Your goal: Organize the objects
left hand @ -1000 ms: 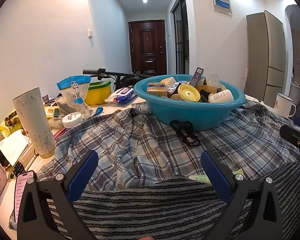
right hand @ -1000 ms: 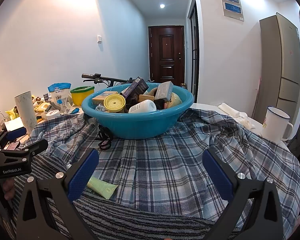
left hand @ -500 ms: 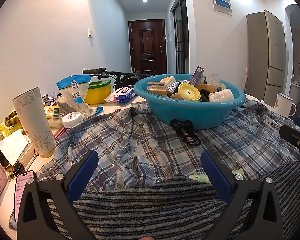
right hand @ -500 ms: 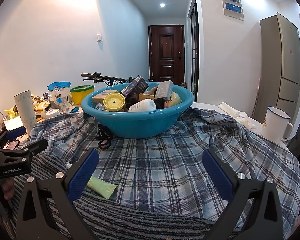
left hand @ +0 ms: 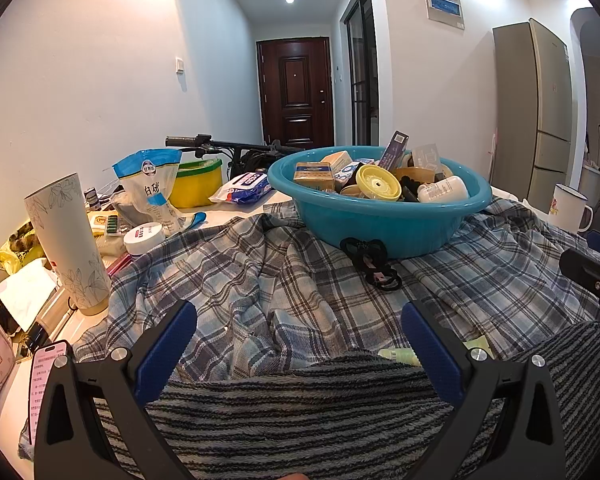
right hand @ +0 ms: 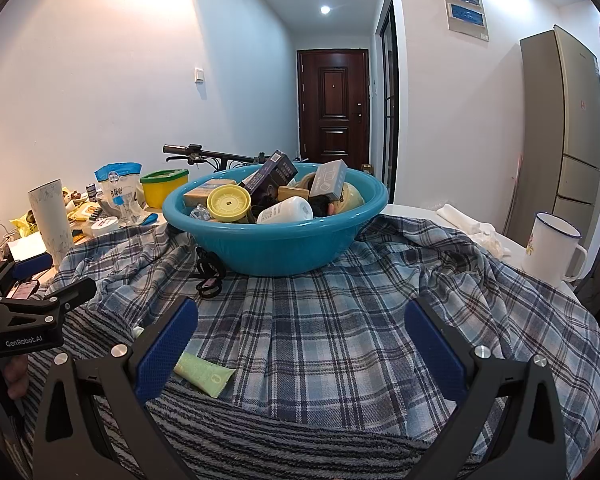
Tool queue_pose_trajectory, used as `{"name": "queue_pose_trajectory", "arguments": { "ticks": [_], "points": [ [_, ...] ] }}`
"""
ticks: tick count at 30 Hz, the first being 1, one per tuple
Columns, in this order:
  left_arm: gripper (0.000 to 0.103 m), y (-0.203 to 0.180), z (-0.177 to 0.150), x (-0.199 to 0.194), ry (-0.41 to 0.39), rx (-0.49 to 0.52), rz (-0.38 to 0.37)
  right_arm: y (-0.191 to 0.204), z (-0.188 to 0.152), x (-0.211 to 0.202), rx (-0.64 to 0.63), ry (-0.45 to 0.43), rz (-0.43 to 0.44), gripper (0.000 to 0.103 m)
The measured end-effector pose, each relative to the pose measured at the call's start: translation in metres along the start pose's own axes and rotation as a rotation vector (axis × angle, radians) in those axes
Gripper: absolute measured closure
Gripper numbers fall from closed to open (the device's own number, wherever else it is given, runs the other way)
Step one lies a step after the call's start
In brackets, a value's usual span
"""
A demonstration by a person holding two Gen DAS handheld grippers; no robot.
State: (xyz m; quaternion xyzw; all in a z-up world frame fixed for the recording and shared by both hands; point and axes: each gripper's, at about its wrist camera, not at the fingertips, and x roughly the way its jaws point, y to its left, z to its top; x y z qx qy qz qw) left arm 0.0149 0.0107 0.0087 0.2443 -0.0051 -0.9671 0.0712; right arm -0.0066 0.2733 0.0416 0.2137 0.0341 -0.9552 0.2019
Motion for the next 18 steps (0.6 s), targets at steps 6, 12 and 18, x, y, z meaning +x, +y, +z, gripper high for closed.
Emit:
{"name": "queue_pose_trajectory", "arguments": {
  "ticks": [6, 12, 18],
  "points": [
    [0.000, -0.0001, 0.0002, -0.0001, 0.001, 0.000, 0.000, -0.0001, -0.0001, 0.0003, 0.000, 0.000, 0.000, 0.000],
    [0.000, -0.0004, 0.0006, 0.0001, 0.002, 0.001, 0.000, 0.0001, 0.0001, 0.0003, 0.001, 0.000, 0.000, 0.000],
    [0.000, 0.0002, -0.0010, 0.0013, 0.007, 0.000, 0.001, 0.0005, 0.0004, 0.0003, 0.000, 0.001, 0.000, 0.000]
  ]
}}
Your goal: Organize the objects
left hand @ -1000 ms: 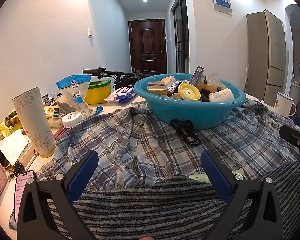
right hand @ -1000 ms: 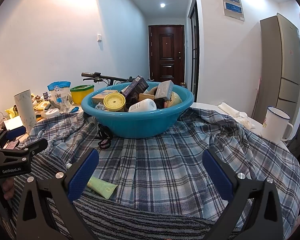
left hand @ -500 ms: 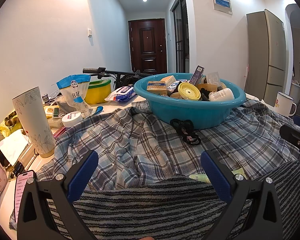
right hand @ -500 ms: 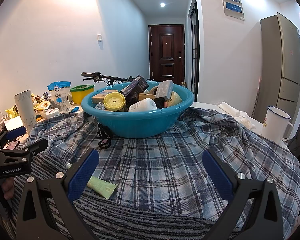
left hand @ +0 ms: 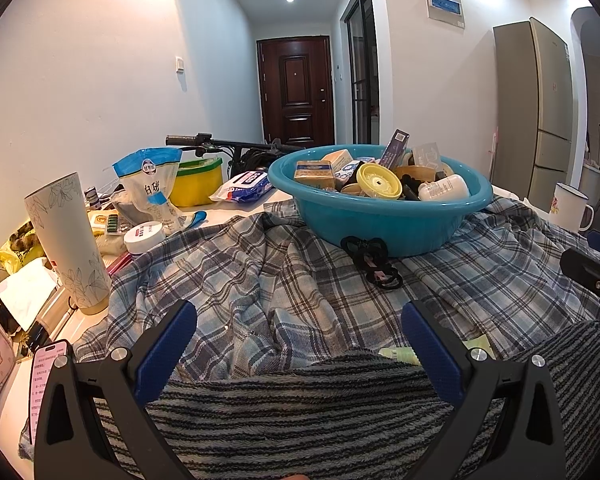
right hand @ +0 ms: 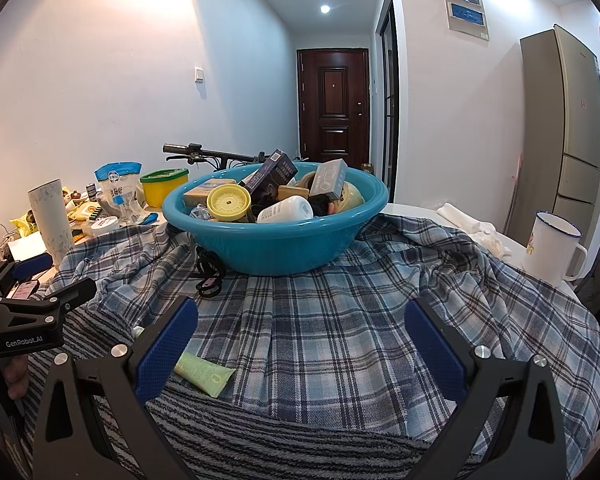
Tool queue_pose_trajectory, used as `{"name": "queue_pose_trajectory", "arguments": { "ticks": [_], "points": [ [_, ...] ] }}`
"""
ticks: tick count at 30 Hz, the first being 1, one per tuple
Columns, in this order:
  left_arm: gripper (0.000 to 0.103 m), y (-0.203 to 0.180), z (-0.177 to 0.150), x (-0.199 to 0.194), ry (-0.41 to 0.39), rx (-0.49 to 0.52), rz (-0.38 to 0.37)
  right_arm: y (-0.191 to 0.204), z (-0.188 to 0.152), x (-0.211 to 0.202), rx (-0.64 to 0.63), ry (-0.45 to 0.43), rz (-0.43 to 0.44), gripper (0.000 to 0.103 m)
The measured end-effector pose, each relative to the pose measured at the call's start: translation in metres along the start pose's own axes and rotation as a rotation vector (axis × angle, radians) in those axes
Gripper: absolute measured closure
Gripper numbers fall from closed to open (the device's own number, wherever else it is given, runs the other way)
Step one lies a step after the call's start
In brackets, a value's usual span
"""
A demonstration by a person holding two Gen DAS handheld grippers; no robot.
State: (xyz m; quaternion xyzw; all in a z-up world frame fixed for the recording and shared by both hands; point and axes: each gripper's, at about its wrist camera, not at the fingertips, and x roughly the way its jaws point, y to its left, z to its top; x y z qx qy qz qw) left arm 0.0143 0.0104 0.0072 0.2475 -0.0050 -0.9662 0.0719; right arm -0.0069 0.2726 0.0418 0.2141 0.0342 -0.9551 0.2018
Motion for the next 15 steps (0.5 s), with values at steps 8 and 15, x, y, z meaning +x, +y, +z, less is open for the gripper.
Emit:
{"name": "queue_pose_trajectory", "arguments": {
  "ticks": [8, 15],
  "points": [
    [0.000, 0.0018, -0.0019, -0.0008, 0.002, 0.000, 0.000, 0.0001, 0.0001, -0.0001, 0.000, 0.000, 0.000, 0.000],
    [0.000, 0.0011, -0.0014, -0.0004, 0.003, -0.001, 0.000, 0.0001, 0.0001, -0.0001, 0.000, 0.001, 0.000, 0.000]
  ]
}}
